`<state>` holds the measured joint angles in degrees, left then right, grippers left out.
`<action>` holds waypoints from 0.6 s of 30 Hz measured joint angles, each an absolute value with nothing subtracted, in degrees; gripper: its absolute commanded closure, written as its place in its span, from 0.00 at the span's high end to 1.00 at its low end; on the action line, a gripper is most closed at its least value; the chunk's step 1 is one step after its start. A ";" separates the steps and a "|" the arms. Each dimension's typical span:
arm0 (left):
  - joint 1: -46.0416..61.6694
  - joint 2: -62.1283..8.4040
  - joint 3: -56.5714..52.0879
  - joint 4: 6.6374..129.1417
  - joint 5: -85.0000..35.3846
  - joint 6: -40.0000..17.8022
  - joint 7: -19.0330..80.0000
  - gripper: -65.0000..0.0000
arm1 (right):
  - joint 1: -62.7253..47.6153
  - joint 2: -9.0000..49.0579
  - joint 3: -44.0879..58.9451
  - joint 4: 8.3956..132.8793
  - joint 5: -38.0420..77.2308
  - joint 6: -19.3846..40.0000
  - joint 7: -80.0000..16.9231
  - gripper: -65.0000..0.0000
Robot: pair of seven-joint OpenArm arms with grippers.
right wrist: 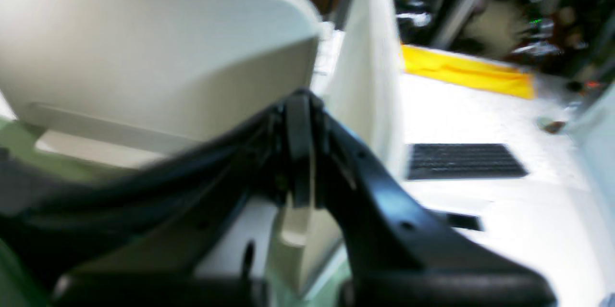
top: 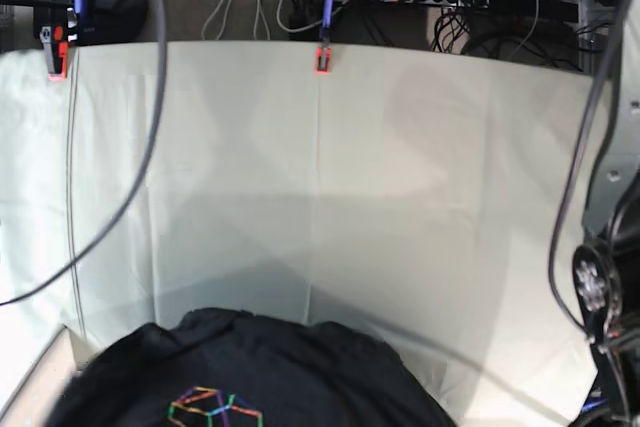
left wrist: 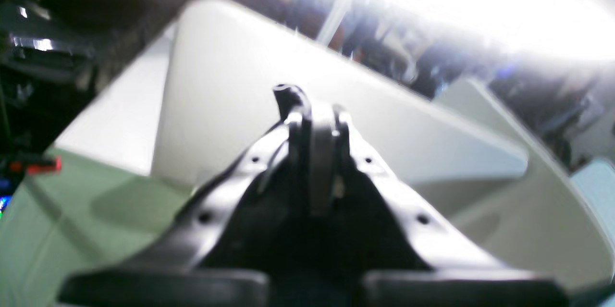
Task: Layout the t-shirt on the table in an organized manner, then fold the t-shirt properly
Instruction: 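Raise the shirt high with both grippers and shake it out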
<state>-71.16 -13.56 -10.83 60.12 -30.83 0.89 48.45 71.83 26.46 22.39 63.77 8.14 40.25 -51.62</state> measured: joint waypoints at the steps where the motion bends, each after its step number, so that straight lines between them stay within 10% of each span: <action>1: -70.87 -14.59 -10.79 62.67 -31.09 0.51 51.31 0.00 | 71.90 27.18 22.90 65.80 8.71 40.25 -53.10 0.00; 18: -30.26 -18.33 -20.49 90.04 -29.82 0.86 52.27 0.00 | 26.11 16.38 37.30 94.70 21.41 39.64 -56.38 0.00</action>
